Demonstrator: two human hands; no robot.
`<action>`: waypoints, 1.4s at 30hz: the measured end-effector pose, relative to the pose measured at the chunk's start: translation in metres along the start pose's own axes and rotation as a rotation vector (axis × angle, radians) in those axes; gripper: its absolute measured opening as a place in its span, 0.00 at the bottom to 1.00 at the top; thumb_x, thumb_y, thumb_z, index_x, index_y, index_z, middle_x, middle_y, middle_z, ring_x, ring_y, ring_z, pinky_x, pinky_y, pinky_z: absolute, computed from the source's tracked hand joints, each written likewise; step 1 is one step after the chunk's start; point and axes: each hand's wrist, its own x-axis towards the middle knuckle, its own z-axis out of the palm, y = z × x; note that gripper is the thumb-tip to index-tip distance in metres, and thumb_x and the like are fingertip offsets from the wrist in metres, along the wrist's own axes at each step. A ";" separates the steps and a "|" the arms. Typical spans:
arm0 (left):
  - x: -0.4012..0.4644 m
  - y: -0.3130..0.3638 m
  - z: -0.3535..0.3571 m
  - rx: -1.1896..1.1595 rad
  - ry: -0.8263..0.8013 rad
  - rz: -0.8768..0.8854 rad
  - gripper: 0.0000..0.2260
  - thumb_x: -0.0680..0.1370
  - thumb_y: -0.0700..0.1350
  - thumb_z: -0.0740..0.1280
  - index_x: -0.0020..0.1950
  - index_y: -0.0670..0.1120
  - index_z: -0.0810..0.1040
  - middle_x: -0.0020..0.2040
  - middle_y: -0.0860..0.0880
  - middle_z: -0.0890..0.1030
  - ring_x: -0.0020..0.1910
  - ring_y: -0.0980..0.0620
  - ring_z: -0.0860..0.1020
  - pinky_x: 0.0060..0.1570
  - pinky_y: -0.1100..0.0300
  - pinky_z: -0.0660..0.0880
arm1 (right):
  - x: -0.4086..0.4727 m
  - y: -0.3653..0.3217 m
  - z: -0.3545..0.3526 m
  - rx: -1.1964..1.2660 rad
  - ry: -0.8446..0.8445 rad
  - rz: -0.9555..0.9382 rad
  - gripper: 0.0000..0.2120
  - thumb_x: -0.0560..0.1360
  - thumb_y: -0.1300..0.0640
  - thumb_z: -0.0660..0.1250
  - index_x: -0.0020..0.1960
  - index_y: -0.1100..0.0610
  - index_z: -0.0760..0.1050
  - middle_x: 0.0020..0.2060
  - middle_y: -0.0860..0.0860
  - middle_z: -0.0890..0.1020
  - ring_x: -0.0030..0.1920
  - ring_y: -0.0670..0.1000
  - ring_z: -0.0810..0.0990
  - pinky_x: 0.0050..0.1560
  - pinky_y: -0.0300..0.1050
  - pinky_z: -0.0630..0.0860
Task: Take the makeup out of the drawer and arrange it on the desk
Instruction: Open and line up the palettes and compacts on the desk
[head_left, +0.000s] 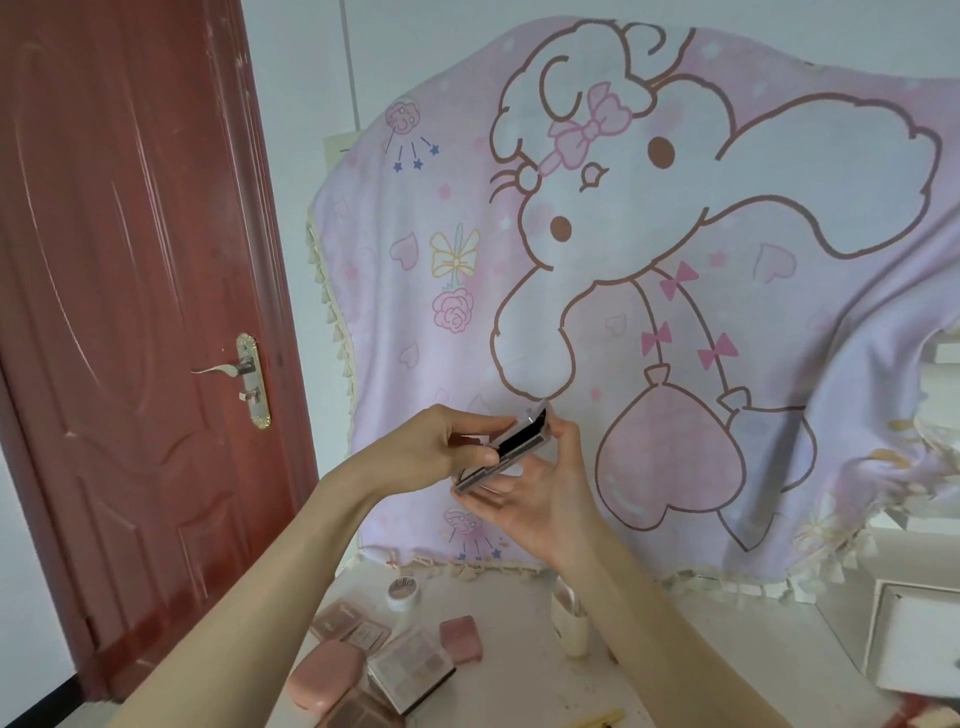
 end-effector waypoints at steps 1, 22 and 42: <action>-0.001 -0.002 -0.001 -0.012 0.006 0.005 0.19 0.77 0.35 0.64 0.60 0.58 0.75 0.55 0.57 0.81 0.56 0.58 0.79 0.58 0.65 0.73 | 0.002 0.003 0.000 0.012 0.007 -0.012 0.27 0.68 0.41 0.66 0.55 0.62 0.78 0.50 0.68 0.80 0.51 0.66 0.80 0.57 0.59 0.76; 0.033 -0.153 -0.010 0.196 0.245 -0.200 0.11 0.78 0.34 0.62 0.55 0.43 0.81 0.46 0.51 0.79 0.44 0.61 0.75 0.44 0.80 0.66 | 0.098 0.068 -0.059 -0.420 0.191 0.049 0.11 0.78 0.53 0.63 0.58 0.57 0.74 0.55 0.59 0.79 0.51 0.60 0.82 0.48 0.61 0.79; -0.036 -0.303 0.081 0.452 -0.145 -0.688 0.17 0.80 0.59 0.50 0.69 0.65 0.60 0.71 0.57 0.62 0.71 0.52 0.58 0.67 0.34 0.47 | 0.189 0.133 -0.137 -0.905 0.523 -0.213 0.12 0.79 0.55 0.60 0.41 0.58 0.76 0.36 0.56 0.78 0.39 0.53 0.74 0.41 0.49 0.71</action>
